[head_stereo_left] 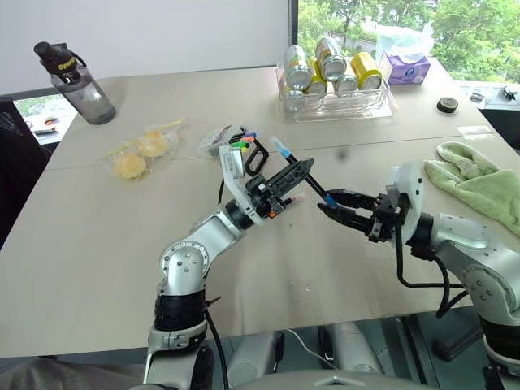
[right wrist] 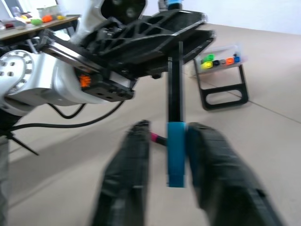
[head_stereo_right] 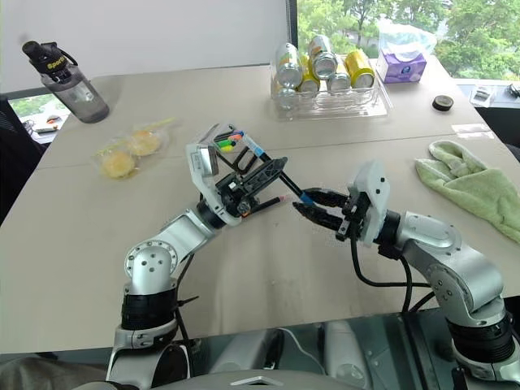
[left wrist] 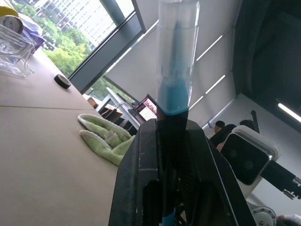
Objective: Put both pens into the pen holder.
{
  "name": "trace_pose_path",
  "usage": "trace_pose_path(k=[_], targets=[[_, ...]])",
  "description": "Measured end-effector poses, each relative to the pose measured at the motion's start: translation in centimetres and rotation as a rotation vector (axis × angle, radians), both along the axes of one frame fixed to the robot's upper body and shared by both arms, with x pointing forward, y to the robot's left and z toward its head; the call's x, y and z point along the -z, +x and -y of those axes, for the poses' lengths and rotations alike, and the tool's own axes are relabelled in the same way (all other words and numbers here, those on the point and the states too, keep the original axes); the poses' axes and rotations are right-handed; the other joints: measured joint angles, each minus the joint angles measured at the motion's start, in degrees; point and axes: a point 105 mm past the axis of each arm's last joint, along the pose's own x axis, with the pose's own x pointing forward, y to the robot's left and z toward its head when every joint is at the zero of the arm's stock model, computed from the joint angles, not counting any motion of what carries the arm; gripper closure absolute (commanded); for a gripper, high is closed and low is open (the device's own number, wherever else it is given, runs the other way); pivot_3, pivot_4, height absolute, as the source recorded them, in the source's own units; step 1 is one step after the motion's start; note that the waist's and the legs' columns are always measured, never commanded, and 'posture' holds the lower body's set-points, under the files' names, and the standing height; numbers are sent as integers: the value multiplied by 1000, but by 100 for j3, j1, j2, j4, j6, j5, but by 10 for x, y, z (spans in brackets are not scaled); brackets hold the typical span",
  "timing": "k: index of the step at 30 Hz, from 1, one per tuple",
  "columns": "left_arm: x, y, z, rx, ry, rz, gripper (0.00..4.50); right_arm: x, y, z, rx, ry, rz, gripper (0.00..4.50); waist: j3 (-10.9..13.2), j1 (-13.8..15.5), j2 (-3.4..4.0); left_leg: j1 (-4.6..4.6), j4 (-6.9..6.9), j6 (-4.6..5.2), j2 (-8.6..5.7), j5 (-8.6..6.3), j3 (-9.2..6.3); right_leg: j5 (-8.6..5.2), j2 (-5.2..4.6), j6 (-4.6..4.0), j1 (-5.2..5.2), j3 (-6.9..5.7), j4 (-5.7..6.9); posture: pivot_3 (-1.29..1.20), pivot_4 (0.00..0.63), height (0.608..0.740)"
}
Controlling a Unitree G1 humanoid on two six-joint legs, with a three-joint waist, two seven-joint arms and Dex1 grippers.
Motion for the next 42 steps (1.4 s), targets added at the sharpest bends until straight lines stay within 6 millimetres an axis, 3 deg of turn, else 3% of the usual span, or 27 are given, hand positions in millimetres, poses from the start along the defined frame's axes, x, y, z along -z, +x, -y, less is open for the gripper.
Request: trace_pose_path(k=[6, 9, 13, 17, 19, 23, 27, 31, 38, 42], targets=[[-2, 3, -1, -14, 16, 26, 4500, 5, 0, 8, 37, -24, -27, 1871, 0, 4, 0, -1, 0, 0, 0, 0, 0, 0, 0, 0, 0, 0, -1, 0, 150, 740], [4, 7, -5, -53, 123, 78, 4500, 15, -1, 26, 87, -83, -53, 1871, 0, 9, 0, -2, -1, 0, -1, 0, 2, 0, 0, 0, 0, 2, -4, 0, 150, 740], [12, 10, -7, -129, 404, 287, 4500, 8, -2, 60, 139, -138, -46, 1871, 1, 3, -1, -1, -5, 0, -2, 0, 4, 0, -1, 0, 1, 6, -5, 0, 150, 740], [-13, 1, 4, -140, 469, 508, 4500, -1, -3, 82, 169, -150, -12, 1871, 3, 17, -3, -2, -8, 0, 0, 0, 1, 0, -1, 0, 1, 2, -7, 0, 150, 740], [-18, 2, 0, -178, 536, 591, 4500, 1, -4, 92, 188, -160, -16, 1871, 3, 6, -3, 0, -12, 0, 0, 0, 4, 0, -1, 0, 0, 6, -7, 0, 150, 740], [-8, 10, -17, -247, 841, 803, 4500, -9, -4, 111, 214, -165, 28, 1871, 4, 1, -2, 5, -17, 1, 1, 0, 11, 0, 0, 0, 1, 11, -6, 0, 150, 740], [-22, 28, -23, -416, 980, 1048, 4500, -21, -3, 109, 198, -135, 86, 1871, 8, 34, -10, 1, -12, 1, 0, 0, 5, 0, -1, 1, 5, 6, -12, 0, 150, 740], [-24, 41, -29, -576, 1090, 1185, 4500, -24, -1, 106, 186, -103, 105, 1871, 8, 36, -11, 0, -16, 2, 0, -1, 5, 0, -2, 1, 3, 6, -14, 0, 150, 740], [-5, 61, -31, -722, 1261, 1260, 4500, -22, 3, 100, 163, -90, 118, 1871, 8, 34, -11, -3, -16, 2, 0, -1, 5, 1, -2, 3, 0, 6, -11, 0, 150, 740], [-6, 67, -30, -798, 1291, 1265, 4500, -22, 5, 100, 159, -86, 130, 1871, 9, 36, -12, -5, -15, 2, 0, -1, 3, 1, -2, 3, -1, 4, -11, 0, 150, 740]])
